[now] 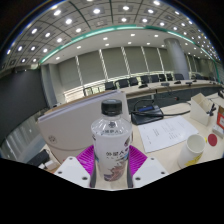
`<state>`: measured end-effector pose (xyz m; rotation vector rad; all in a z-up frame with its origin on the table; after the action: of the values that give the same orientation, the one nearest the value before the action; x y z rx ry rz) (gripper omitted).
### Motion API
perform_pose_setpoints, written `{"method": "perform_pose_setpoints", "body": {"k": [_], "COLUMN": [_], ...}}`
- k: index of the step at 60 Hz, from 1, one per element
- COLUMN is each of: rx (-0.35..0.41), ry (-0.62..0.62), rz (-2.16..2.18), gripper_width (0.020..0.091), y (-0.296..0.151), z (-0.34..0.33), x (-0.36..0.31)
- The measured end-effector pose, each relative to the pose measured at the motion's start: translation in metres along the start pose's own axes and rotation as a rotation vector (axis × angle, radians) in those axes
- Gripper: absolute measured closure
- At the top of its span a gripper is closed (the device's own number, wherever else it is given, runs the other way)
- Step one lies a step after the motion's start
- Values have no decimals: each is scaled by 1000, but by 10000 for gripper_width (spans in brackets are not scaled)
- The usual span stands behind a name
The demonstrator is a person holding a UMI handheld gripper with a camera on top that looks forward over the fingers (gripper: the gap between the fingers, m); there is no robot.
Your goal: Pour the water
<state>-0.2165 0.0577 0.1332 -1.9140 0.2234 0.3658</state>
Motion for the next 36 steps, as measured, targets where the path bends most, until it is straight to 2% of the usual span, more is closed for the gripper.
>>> {"method": "perform_pose_setpoints", "body": {"k": [14,23,36], "rx": [18,42,7], "ry": [-209,-291,-371], "rz": [845,1257,1658], "gripper_width": [682,685,685], "y": [-67,-77,-75], "z": [-36,-36,-46], "x": [33,79,111]}}
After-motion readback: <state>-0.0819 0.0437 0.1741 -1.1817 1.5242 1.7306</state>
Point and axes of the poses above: the point between the fingertips, and its own axes, seen from behind it with the camera up: x to the right, y down, z forward, the way the camera looks, the point moved 8 cm from there along -z, backward, against the way the camera looks, and after that the axes turned 8 degrees about z, right-handed, at the moved point
